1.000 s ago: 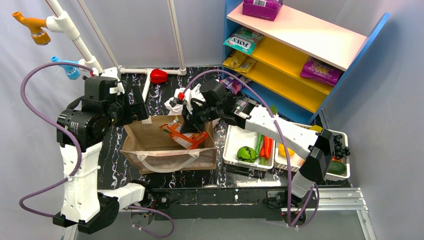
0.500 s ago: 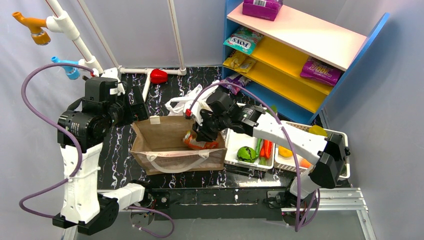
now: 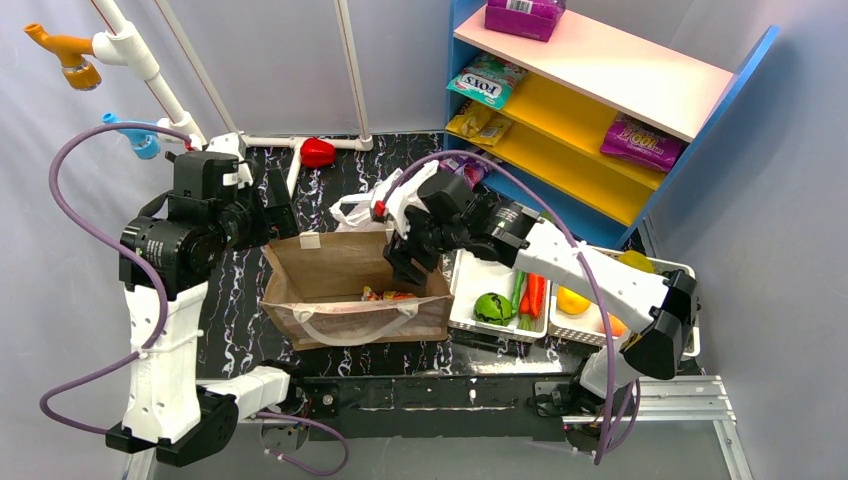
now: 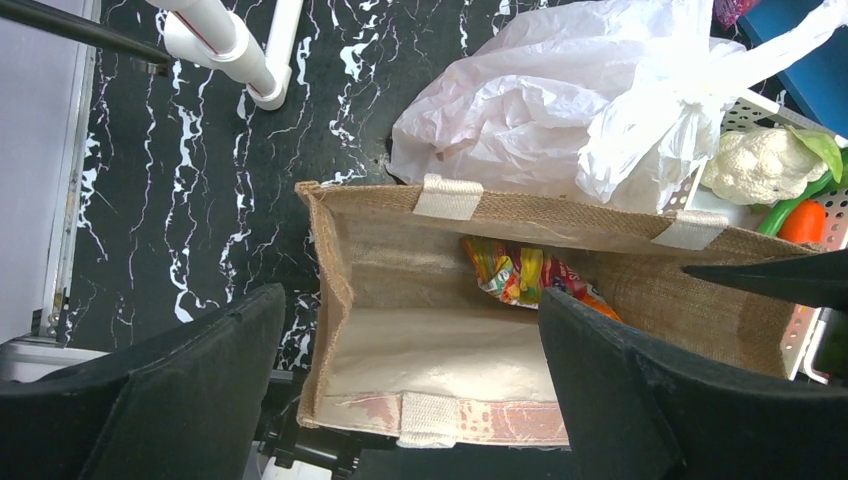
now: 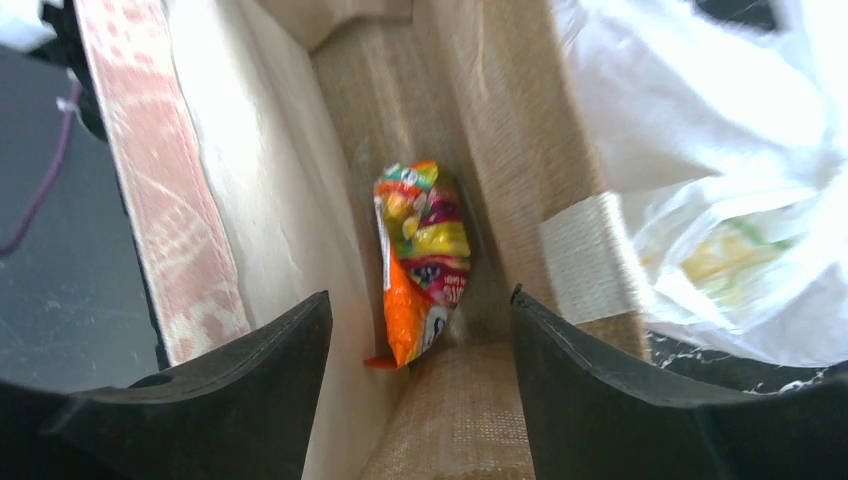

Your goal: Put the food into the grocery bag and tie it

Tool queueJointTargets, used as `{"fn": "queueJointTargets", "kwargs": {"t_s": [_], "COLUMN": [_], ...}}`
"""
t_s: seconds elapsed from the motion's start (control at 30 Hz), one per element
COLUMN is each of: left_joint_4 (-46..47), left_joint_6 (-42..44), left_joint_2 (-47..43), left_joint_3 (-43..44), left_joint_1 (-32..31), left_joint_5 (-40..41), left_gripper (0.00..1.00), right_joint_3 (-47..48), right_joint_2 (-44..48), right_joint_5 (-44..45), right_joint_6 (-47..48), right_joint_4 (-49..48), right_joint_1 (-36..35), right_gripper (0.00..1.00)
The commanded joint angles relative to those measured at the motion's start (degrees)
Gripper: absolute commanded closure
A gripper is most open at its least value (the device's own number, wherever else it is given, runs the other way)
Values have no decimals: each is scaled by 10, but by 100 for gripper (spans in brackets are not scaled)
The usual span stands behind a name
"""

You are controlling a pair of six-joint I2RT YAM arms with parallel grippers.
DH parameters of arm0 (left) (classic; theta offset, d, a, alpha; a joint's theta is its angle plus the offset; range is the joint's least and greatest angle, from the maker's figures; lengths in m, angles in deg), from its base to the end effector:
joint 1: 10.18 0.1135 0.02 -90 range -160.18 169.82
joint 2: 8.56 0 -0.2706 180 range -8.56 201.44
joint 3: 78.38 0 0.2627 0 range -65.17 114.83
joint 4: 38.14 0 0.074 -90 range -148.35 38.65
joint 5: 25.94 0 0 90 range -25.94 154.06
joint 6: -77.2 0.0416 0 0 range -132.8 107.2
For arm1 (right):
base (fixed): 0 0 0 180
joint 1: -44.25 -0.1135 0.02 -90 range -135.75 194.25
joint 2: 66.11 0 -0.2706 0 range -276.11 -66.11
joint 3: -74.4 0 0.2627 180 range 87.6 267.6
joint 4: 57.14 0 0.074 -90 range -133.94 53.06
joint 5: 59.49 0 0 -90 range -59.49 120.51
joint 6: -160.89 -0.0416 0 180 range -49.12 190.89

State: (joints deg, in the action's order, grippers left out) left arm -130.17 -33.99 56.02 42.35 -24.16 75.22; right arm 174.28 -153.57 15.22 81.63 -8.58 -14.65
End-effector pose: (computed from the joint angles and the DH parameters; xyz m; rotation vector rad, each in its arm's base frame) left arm 0.1409 -0.0268 0.5088 -0.2461 2.1726 -0.1337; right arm 0.1749 0.3111 0.3730 -1.4272 1.7802 0.7508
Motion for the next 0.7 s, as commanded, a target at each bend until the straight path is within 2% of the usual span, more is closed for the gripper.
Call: {"fn": "queueJointTargets", "kwargs": {"t_s": [0.0,0.2,0.37,0.67], "left_joint_4": [6,11,27,27], "left_joint_6": [0,4,10,5], "left_joint_2": [-4,-5,-8,-17], "left_joint_3": [-8,-12,-14,-24], "left_joint_1": [4,4,4,4], "left_joint_5": [-7,-15,-30,-51], "left_gripper": [2,2,2,2], "right_joint_3": [58,107,172,337], "right_joint_2": [35,37,27,-56], "right_joint_5": [26,81,172,179], "right_joint_6": [-41,-84,-98,-85], "right_joint_4": [-42,-76,-97,-99], "right_joint_1": [-2,-2,7,102], "right_gripper": [25,19,3,2]}}
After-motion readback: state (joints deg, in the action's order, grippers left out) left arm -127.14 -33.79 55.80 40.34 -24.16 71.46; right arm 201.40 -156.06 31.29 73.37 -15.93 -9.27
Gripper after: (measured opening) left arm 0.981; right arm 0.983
